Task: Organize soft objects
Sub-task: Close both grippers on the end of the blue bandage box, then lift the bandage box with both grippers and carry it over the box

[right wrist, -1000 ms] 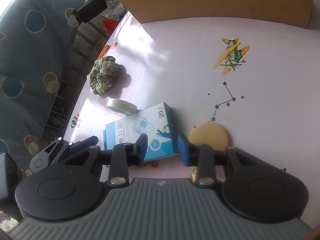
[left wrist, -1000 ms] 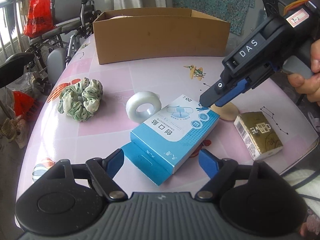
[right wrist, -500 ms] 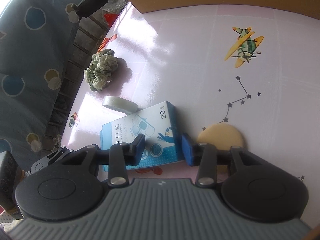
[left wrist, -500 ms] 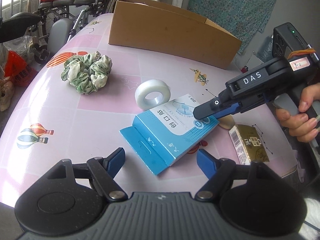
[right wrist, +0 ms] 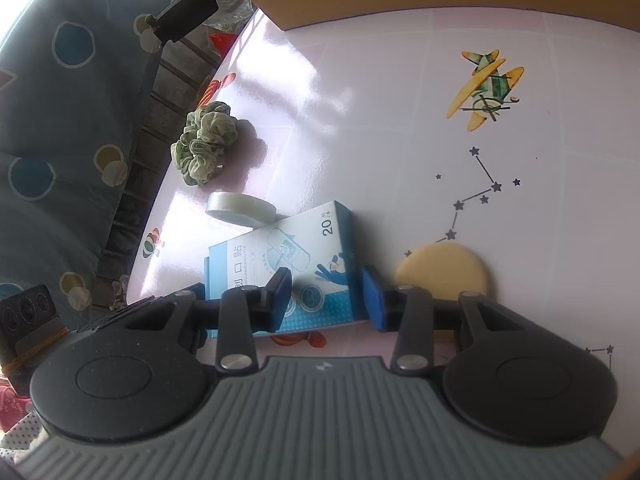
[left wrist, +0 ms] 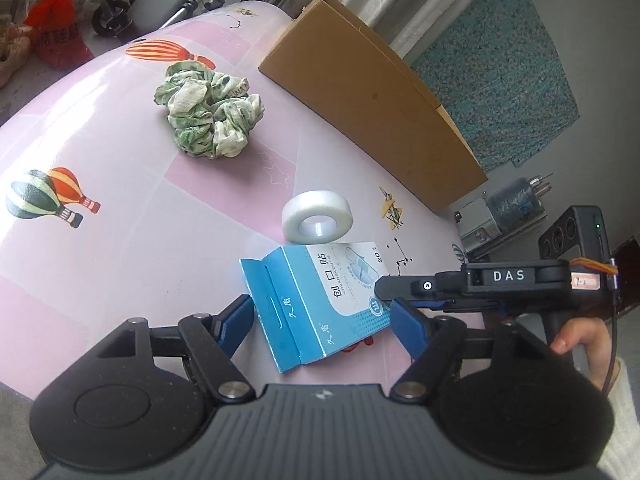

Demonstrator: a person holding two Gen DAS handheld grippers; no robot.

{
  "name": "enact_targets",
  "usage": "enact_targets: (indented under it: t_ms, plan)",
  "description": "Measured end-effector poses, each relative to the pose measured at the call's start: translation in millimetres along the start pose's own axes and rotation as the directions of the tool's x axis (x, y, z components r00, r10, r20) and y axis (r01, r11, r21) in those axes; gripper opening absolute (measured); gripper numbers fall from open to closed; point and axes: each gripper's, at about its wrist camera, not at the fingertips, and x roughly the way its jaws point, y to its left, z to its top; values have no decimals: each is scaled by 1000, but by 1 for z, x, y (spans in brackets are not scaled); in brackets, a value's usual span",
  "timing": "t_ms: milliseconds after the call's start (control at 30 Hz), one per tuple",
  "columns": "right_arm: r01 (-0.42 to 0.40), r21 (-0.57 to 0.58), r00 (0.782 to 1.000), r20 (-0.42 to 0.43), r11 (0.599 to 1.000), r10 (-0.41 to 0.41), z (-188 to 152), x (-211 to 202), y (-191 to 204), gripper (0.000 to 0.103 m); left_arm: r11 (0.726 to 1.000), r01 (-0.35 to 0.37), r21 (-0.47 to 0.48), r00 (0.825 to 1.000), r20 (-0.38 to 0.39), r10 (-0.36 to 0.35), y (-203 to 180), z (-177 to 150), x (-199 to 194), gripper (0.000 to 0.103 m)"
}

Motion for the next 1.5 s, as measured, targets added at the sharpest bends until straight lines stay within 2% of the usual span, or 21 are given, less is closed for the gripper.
enact_targets:
  t_ms: [33, 167, 233, 300, 333, 400, 433, 500, 567, 700, 867, 967, 1067, 1200, 1367, 1500]
  plan:
    - [1, -2, 1000, 1, 1000, -1, -1, 0, 0, 39, 999, 14, -34, 1000, -1, -14, 4, 1, -1, 69]
    - [19, 2, 1000, 3, 1000, -19, 0, 2, 5, 39, 1000, 0, -8, 1000, -5, 0, 3, 1, 0, 67]
    - [25, -4, 1000, 9, 1000, -25, 1, 4, 8, 39, 999, 12, -41, 1000, 2, -12, 4, 2, 3, 63]
    - [33, -12, 999, 11, 999, -33, -2, 4, 10, 39, 996, 0, -88, 1000, 12, 1, 5, 2, 4, 55]
    - [32, -15, 999, 9, 999, -32, -3, 3, 11, 39, 996, -8, -90, 1000, 11, 9, 5, 2, 4, 52]
    - [25, -14, 1000, 7, 1000, -25, -8, 2, 9, 38, 996, -23, -87, 1000, 10, 24, 6, 1, 4, 41]
    - [16, -9, 1000, 3, 1000, -16, -11, 1, 8, 37, 995, -29, -98, 999, 12, 31, 8, 1, 3, 40]
    - [3, -2, 1000, 0, 1000, -3, -18, -2, 6, 35, 990, -27, -137, 1000, 9, 28, 13, 1, 2, 30]
    - [-24, 11, 1000, -4, 1000, 24, -24, -5, 3, 32, 983, -23, -180, 1000, -5, 22, 19, 1, -1, 31]
    - [-43, 27, 999, -11, 999, 43, -29, -6, 1, 31, 966, 18, -260, 999, -20, -24, 29, -4, -4, 29]
    - [-37, 18, 999, 8, 999, 36, -28, -3, 4, 31, 958, 25, -285, 999, -11, -30, 32, -5, -5, 27]
    - [-31, -5, 999, 11, 1000, 31, -30, -6, 6, 31, 964, 9, -264, 1000, -22, -16, 28, -6, -7, 28]
    - [-57, 10, 998, 24, 998, 57, -33, -13, 1, 30, 960, 31, -278, 999, -25, -40, 28, -8, -10, 28]
    - [-77, 15, 996, 55, 997, 76, -36, -27, 1, 30, 969, 44, -245, 998, -29, -53, 16, -5, -19, 28]
    - [-97, 2, 987, 126, 995, 96, -39, -57, 6, 30, 977, 58, -205, 998, -19, -64, -7, 8, -33, 28]
    - [-102, -3, 975, 199, 995, 100, -24, -87, 9, 30, 987, 68, -145, 997, -9, -70, -32, 32, -38, 28]
